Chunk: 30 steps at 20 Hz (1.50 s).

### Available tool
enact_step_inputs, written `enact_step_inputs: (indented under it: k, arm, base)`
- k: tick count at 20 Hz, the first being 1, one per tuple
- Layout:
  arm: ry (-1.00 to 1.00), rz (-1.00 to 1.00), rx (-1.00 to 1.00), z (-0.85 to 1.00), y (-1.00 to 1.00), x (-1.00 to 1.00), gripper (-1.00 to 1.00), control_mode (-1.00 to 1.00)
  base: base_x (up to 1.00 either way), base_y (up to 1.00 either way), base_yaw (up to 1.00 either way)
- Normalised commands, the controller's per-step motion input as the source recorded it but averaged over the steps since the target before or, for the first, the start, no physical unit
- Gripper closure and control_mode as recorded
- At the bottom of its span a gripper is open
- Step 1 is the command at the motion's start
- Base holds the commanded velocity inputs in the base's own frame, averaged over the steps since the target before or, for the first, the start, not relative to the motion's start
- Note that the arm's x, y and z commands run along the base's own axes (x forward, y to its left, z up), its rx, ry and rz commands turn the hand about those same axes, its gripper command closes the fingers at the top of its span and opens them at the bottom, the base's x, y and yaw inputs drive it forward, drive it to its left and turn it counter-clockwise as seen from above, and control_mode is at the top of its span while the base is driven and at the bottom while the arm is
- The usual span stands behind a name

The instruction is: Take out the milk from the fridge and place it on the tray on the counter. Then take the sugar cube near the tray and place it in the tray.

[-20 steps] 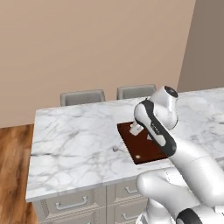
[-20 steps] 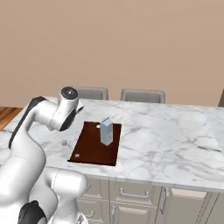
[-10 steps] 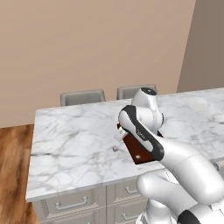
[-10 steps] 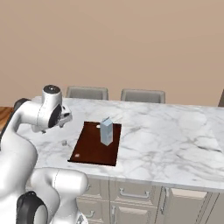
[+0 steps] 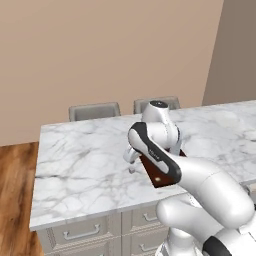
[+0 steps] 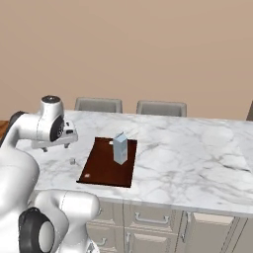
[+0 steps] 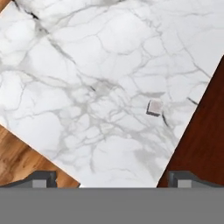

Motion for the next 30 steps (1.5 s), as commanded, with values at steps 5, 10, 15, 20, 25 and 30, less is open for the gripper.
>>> enact_step_inputs:
  k: [5, 10, 15, 20, 25, 30]
  arm:
    - [-0.03, -0.10, -0.11, -0.30, 0.00, 0.00, -1.00, -1.00]
    - [0.00, -0.08, -0.07, -0.30, -0.06, 0.06, -1.00, -1.00]
    - [0.00, -0.02, -0.03, -0.27, -0.01, 0.15, -1.00, -1.00]
    - [0.00, 0.00, 0.00, -0.13, -0.06, 0.37, -1.00, -1.00]
    - [0.03, 0.00, 0.00, -0.21, -0.10, 0.35, -1.00, -1.00]
    - [0.02, 0.00, 0.00, -0.22, 0.03, 0.24, -1.00, -1.00]
  base:
    - [0.00, 0.00, 0.00]
    - [0.00, 0.00, 0.00]
    - [0.00, 0.00, 0.00]
    - [0.00, 0.00, 0.00]
    - [0.00, 0.00, 0.00]
    - [0.00, 0.00, 0.00]
